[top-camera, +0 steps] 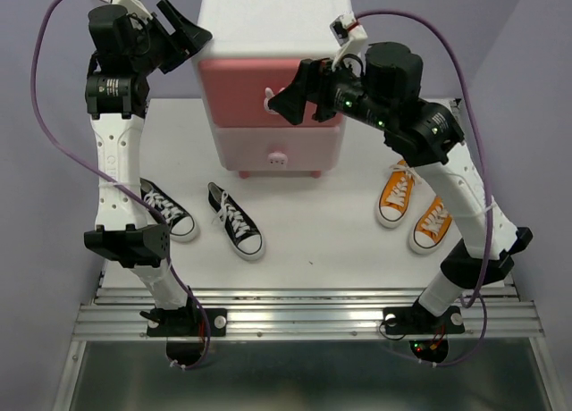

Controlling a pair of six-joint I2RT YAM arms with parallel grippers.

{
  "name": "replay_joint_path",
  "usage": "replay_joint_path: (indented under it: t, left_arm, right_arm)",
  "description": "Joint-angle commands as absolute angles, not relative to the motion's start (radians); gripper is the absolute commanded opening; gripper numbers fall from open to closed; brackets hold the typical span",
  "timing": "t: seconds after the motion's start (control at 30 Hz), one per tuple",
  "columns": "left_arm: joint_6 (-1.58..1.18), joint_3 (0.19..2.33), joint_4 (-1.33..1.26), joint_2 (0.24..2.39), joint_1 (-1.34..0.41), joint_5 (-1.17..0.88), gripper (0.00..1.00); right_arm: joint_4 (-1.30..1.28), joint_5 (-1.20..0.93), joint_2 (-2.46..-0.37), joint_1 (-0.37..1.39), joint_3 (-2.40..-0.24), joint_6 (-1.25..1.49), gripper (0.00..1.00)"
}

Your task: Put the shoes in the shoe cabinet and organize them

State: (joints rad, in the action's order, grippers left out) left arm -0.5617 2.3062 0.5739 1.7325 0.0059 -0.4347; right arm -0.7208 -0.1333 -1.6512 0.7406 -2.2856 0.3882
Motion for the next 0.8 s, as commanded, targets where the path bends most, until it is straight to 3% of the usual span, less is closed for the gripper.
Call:
replay_joint_path:
  t: [0.0, 0.13, 0.3, 0.77]
  left_arm:
    - [-0.520, 2.303, 0.565, 1.726, -0.026, -0.457, 0.82]
    - [-0.511, 2.275, 0.571, 1.724, -0.038, -0.453, 0.76]
    - [-0.492, 2.258, 0.587, 1.720, -0.046, -0.440, 0.73]
    - [-0.465, 2.154, 0.577, 1.684, -0.048, -0.413, 0.71]
  right_arm:
    - [-0.710, 0.190, -1.673, 0.834, -2.275, 0.360, 1.00]
    - [-0.675, 0.533, -1.735, 0.971, -2.304, 0.316, 1.00]
    - [-0.661, 0.799, -1.807, 1.026, -2.335, 0.331, 1.00]
    - [-0.563, 1.008, -1.948, 1.045, -2.393, 0.302, 1.00]
